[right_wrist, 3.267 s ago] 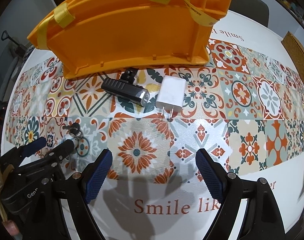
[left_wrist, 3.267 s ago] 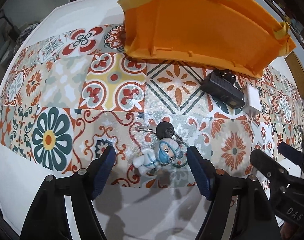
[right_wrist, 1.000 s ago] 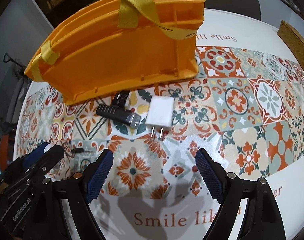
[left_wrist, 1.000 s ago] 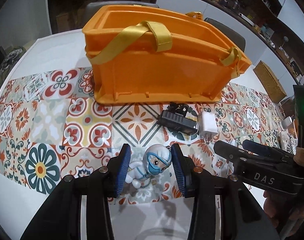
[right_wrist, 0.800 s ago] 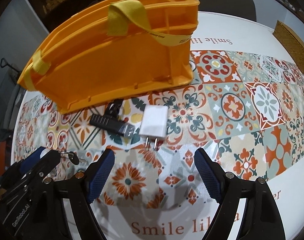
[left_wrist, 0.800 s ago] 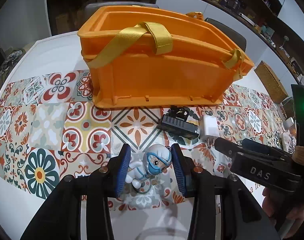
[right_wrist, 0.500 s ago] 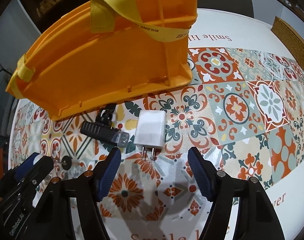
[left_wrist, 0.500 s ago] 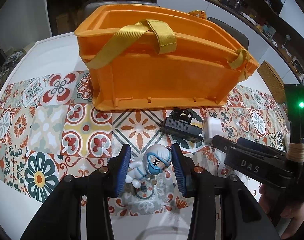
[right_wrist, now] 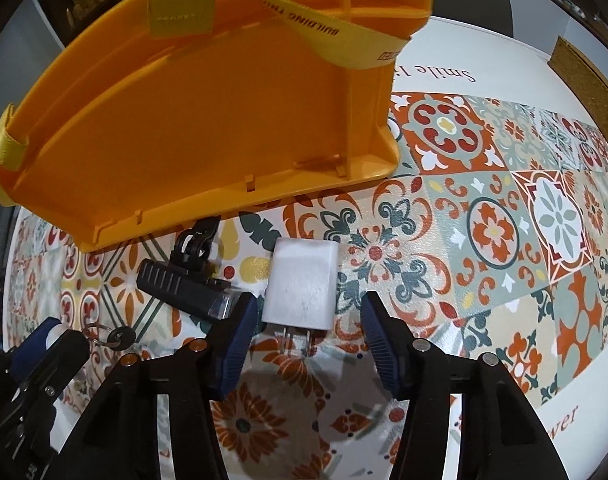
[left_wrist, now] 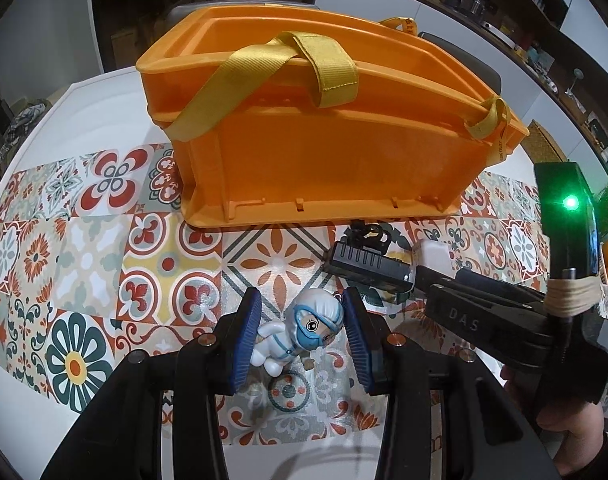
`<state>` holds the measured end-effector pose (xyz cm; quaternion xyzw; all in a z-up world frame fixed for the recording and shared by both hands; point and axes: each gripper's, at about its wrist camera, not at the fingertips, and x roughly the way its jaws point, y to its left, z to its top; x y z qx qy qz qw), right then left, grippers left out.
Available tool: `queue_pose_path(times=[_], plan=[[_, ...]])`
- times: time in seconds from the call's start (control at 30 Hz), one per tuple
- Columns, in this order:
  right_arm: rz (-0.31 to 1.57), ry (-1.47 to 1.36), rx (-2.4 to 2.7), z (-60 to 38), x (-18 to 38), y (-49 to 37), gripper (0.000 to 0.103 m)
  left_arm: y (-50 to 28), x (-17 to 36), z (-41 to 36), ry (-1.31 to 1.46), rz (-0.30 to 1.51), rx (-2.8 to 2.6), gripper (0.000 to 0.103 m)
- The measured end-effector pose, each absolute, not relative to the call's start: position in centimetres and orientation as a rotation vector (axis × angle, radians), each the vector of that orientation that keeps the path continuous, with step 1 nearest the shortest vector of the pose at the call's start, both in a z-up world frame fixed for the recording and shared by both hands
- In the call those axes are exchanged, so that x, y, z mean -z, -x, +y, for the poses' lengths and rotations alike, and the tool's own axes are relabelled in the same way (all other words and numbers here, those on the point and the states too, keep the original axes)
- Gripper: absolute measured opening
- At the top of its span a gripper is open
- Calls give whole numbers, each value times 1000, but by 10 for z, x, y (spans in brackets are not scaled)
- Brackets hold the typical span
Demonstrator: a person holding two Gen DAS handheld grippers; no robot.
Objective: Organize rigid objects
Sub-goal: 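Close the right gripper on the white wall plug while the left gripper holds the figurine, then lift the white wall plug with the right gripper while the left gripper holds the figurine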
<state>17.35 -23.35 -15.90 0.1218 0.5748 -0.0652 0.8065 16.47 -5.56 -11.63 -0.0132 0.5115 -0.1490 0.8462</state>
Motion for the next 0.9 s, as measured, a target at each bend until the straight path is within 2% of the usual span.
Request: queue_pose_path(times=[0.2, 0.3, 0.57, 0.9], plan=[[1246, -257, 139, -232, 164, -179, 46, -167, 118, -57, 21, 1077, 311, 42], [1249, -246, 144, -233, 170, -183, 39, -168, 119, -57, 20, 1080, 311, 42], [1240, -247, 143, -234, 170, -173, 38, -167, 119, -55, 17, 1079, 308, 42], [1203, -270, 121, -237, 143, -150, 38, -156, 103, -54, 14, 1043, 322, 42]])
